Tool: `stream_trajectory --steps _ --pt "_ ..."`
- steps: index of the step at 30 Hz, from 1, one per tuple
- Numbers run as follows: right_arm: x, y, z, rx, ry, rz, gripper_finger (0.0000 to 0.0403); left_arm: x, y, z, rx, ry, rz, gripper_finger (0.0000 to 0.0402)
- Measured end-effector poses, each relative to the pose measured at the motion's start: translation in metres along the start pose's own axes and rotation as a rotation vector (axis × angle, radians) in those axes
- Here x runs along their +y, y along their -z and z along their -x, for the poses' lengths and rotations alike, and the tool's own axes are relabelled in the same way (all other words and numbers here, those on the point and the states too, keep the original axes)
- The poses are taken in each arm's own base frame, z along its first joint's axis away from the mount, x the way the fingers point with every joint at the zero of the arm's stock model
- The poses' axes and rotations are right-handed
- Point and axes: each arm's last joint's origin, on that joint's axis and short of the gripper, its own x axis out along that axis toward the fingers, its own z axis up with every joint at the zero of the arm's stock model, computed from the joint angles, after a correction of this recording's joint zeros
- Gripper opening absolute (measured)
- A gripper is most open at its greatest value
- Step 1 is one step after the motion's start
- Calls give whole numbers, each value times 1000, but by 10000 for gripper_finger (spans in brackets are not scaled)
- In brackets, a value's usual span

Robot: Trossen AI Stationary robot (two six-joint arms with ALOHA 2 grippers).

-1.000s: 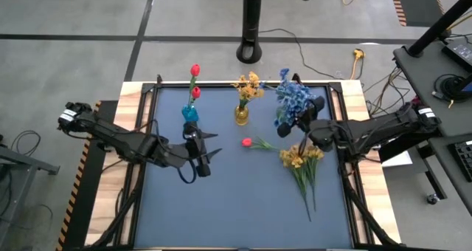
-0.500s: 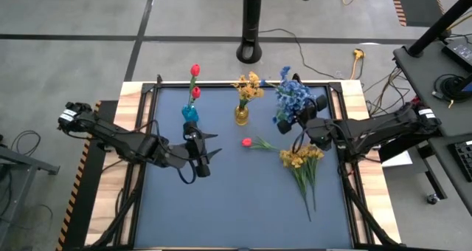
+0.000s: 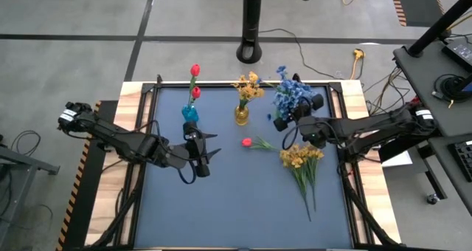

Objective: Sort flowers into vase by color
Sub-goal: Put the blue flowers into the green vase

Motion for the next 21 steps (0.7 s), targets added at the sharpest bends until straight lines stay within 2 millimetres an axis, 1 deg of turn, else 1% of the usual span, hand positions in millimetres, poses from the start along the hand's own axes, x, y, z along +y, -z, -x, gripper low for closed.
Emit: stream_trajectory --steps 8,21 --pt "5 5 -7 19 15 11 34 0 0 0 0 0 0 210" --pt "13 12 -11 36 18 46 34 0 1 0 4 0 -1 210"
